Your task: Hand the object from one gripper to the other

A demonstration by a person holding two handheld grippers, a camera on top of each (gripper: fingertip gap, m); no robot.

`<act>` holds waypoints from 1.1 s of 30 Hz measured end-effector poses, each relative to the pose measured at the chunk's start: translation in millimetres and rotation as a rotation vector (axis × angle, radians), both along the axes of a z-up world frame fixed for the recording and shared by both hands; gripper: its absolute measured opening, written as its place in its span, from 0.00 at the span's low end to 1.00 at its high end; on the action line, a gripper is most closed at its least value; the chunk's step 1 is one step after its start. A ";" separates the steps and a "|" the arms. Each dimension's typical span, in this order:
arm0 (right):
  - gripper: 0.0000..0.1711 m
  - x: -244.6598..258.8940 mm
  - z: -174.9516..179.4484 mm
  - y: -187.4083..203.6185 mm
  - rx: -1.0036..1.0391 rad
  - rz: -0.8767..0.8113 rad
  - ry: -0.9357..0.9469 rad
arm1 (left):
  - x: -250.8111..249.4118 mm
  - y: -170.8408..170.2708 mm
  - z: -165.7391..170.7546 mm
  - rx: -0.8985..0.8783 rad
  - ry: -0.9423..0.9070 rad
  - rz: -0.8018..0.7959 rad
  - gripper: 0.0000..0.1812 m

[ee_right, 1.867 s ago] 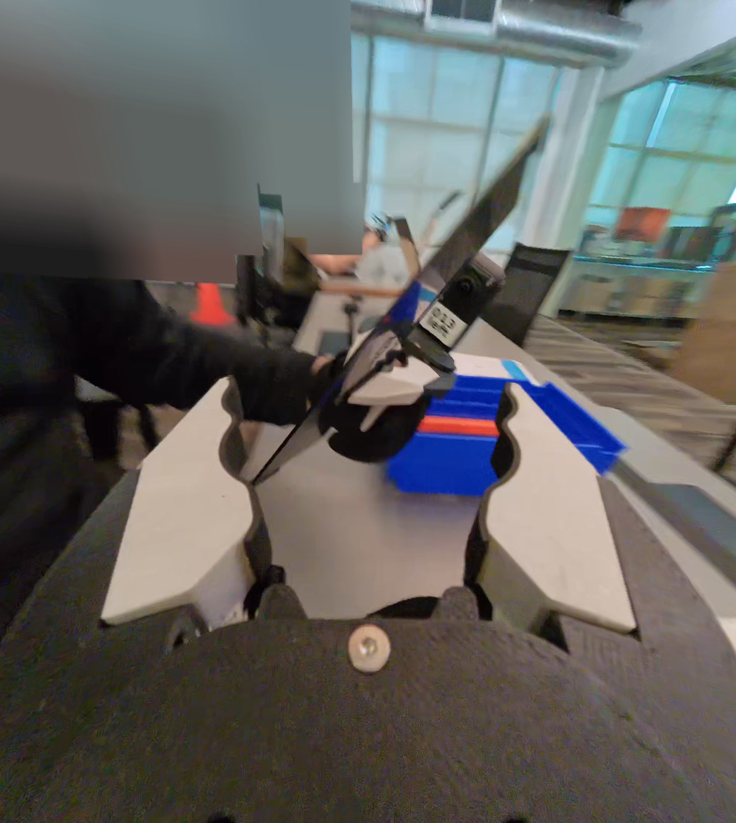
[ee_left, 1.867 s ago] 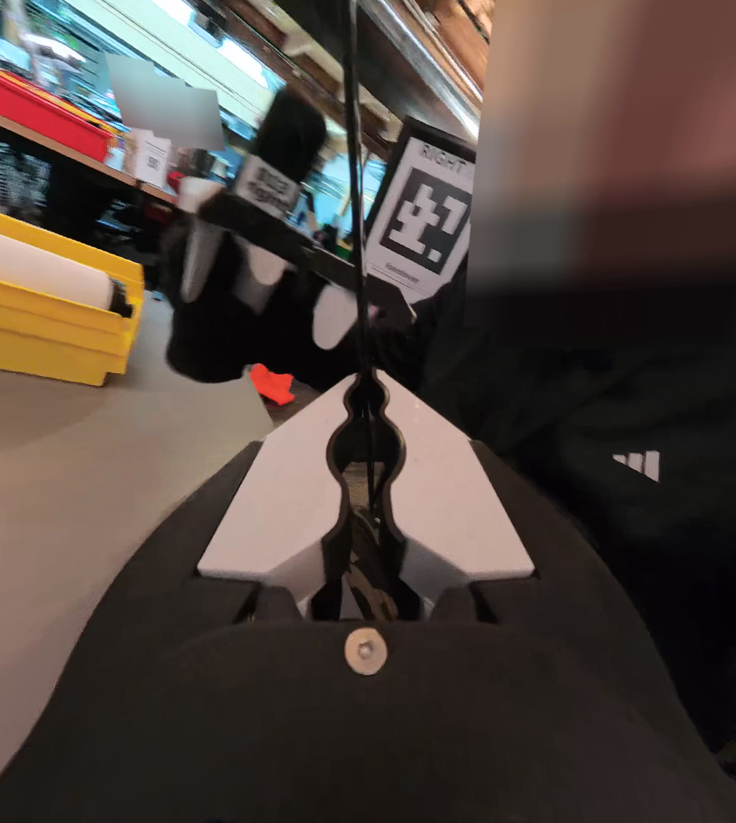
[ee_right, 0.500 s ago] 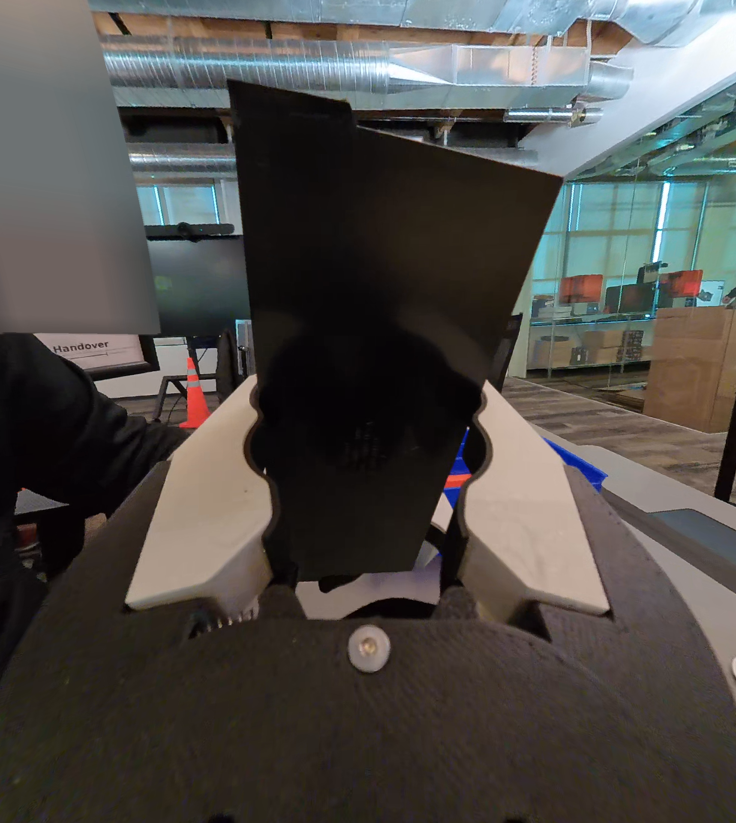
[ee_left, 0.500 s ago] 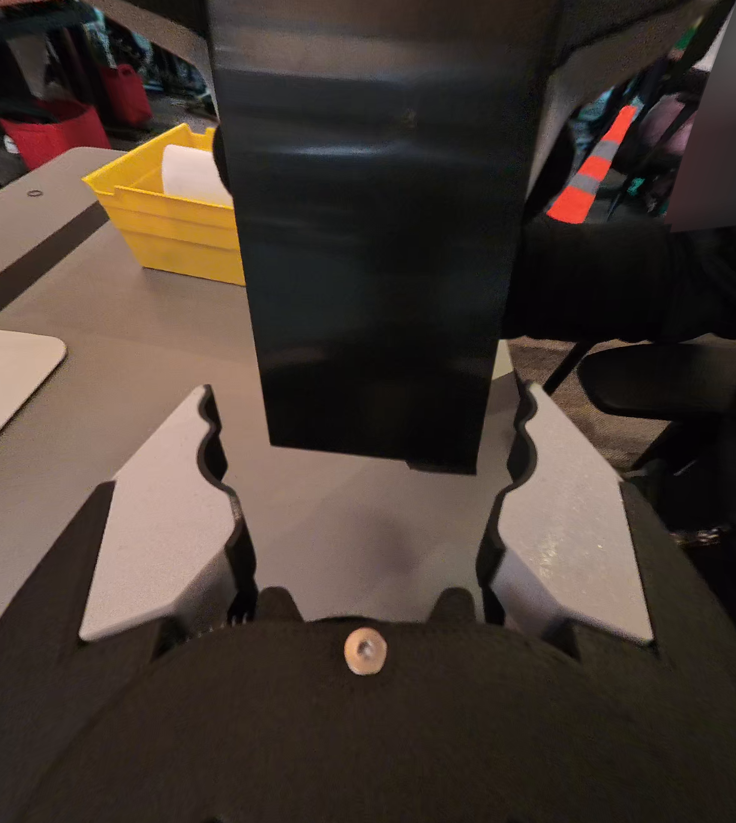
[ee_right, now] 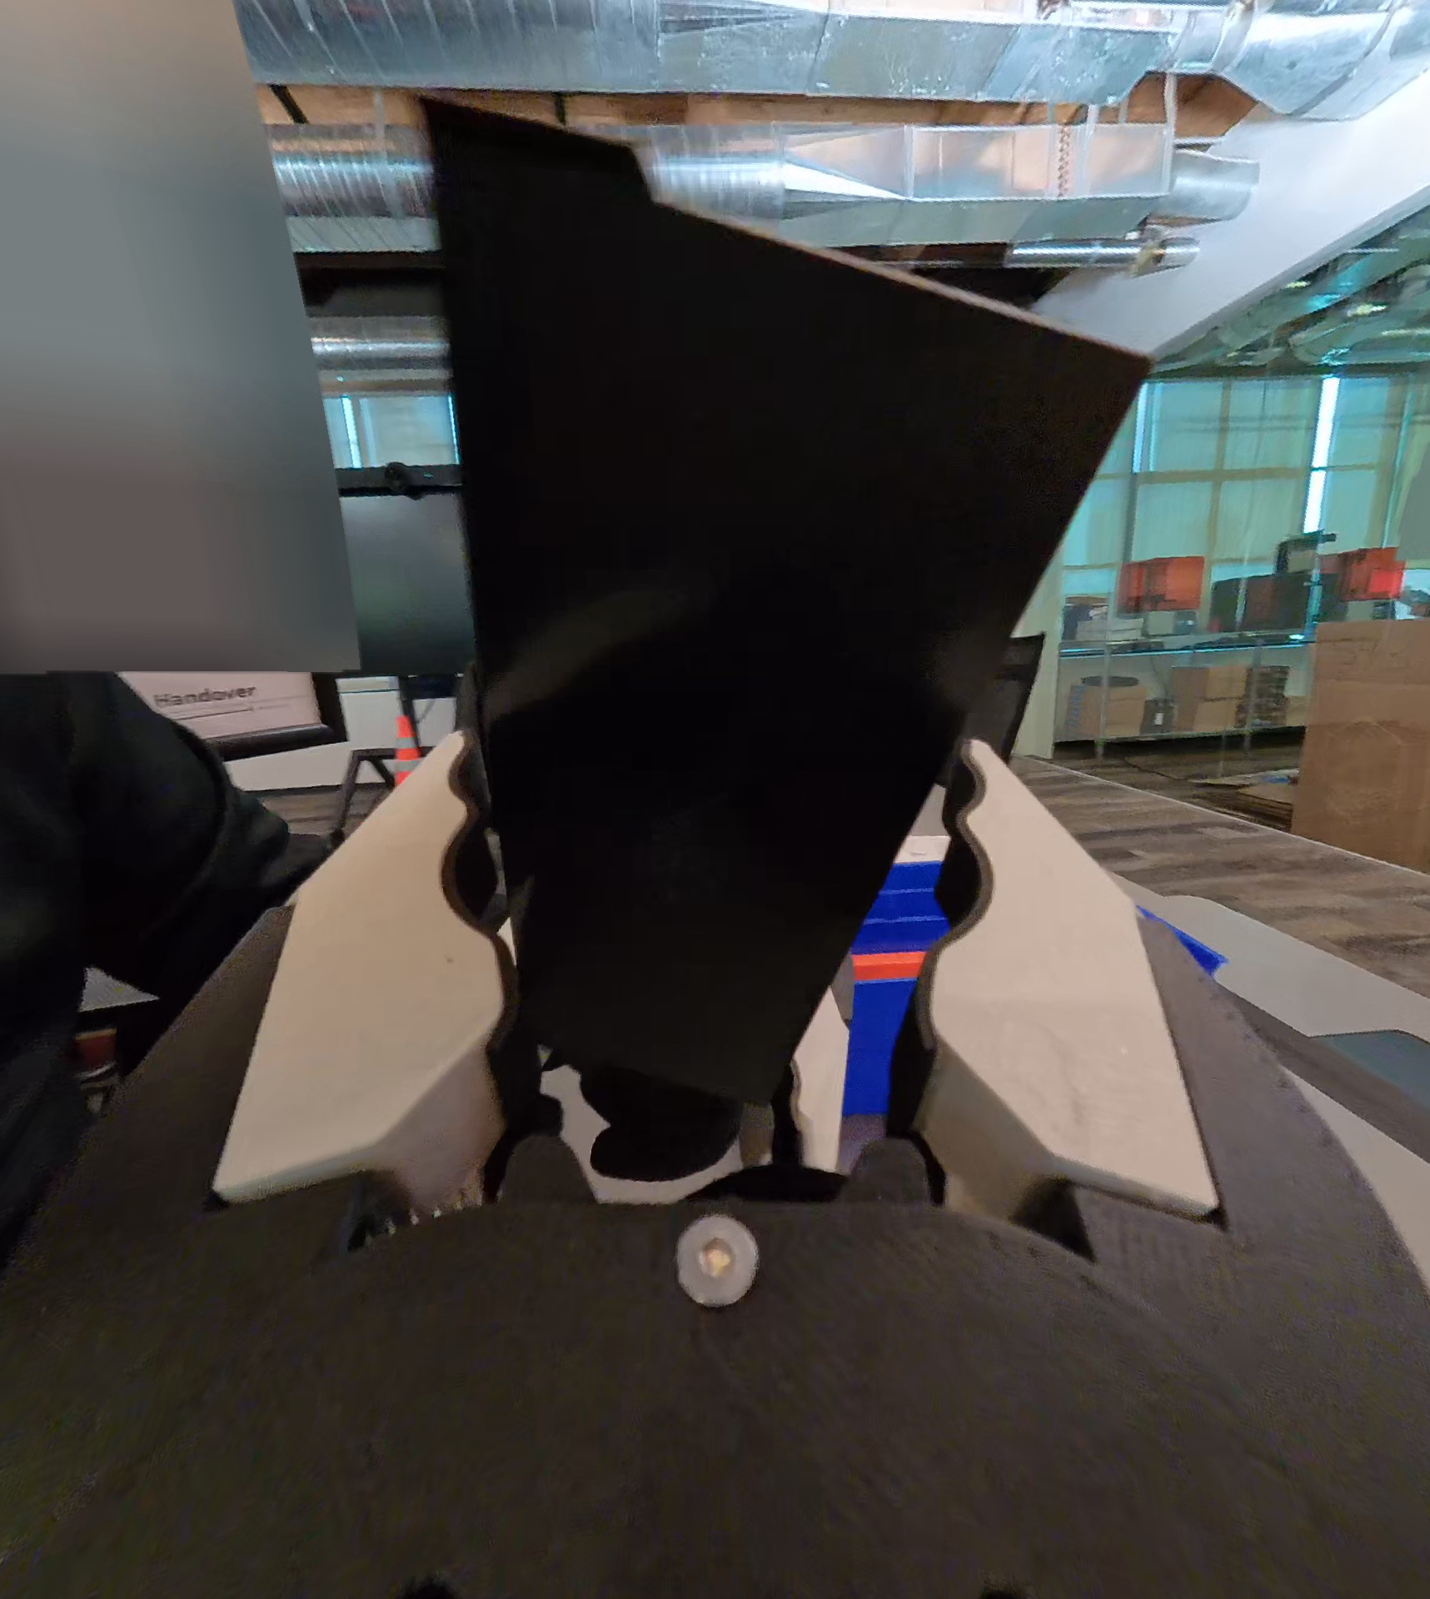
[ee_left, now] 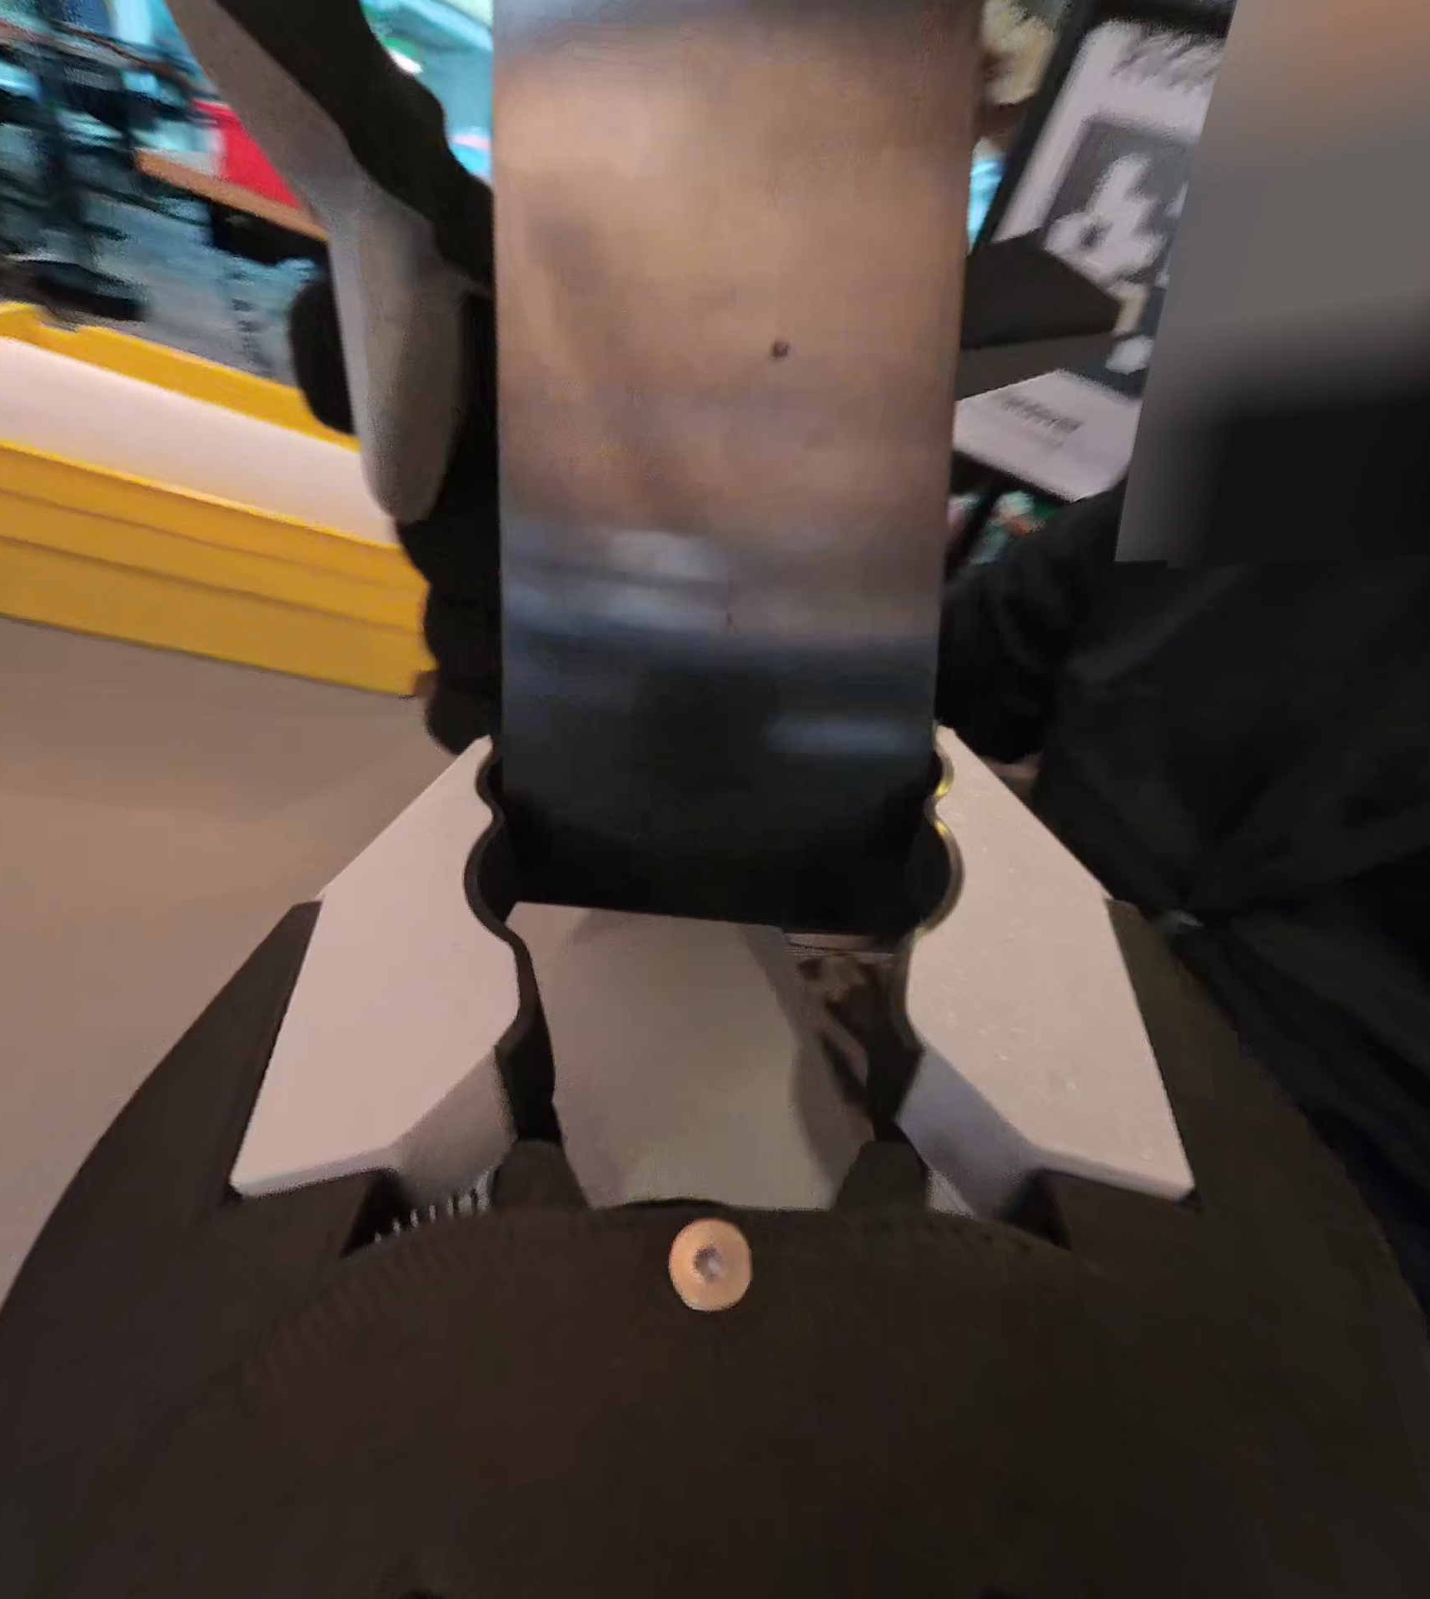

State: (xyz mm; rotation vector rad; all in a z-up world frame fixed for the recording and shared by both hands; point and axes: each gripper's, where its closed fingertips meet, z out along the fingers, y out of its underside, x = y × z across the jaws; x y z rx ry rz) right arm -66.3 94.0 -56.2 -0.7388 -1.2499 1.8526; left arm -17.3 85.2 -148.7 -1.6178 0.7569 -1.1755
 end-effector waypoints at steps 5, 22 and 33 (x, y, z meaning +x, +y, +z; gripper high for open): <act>0.60 19.3 3.0 -11.6 0.062 0.136 0.022 | -2.8 -25.1 16.9 -0.059 -0.207 -0.240 0.49; 0.00 28.5 -11.0 -25.2 0.122 0.313 -0.059 | 24.7 -28.5 -2.1 -0.075 -0.130 -0.320 0.44; 0.00 -12.3 -17.5 42.5 0.022 -0.228 -0.173 | -22.9 55.9 -31.6 0.095 0.284 0.407 0.62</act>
